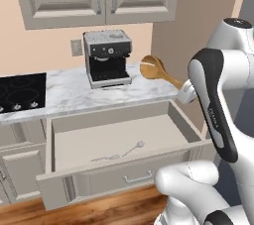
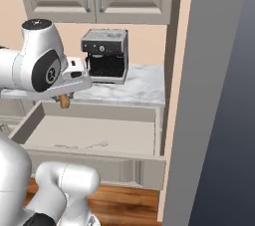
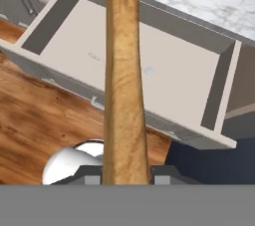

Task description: Organize the utensils by type. Pick up the wooden spoons from the counter and place them in the open cabinet. Then pick up the metallic utensils from the counter and place them in the open drawer.

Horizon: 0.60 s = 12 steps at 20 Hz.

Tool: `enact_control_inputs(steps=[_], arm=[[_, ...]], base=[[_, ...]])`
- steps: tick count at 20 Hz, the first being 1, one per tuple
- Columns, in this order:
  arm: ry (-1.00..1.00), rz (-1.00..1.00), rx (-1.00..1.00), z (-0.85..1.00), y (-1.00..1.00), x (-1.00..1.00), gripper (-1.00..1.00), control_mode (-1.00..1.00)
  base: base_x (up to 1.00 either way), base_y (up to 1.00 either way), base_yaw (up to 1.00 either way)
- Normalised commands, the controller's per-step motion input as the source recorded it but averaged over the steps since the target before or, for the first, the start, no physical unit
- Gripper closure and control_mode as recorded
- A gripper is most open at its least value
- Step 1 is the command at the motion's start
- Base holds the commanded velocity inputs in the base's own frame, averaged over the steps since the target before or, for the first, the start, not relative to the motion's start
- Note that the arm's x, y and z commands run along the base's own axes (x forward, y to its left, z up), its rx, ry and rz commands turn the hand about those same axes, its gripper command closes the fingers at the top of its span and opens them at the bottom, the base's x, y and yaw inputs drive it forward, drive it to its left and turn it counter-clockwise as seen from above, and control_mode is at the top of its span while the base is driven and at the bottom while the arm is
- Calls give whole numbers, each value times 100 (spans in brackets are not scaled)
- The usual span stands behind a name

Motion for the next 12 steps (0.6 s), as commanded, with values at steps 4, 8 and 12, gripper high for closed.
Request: enact_control_inputs(steps=[4, 8, 12], arm=[[0, 0, 0, 0, 0, 0, 100, 100], [0, 0, 0, 0, 0, 0, 100, 100], [0, 0, 0, 0, 0, 0, 100, 100]], base=[[-2, 1, 0], [-60, 57, 25], [-31, 77, 77]])
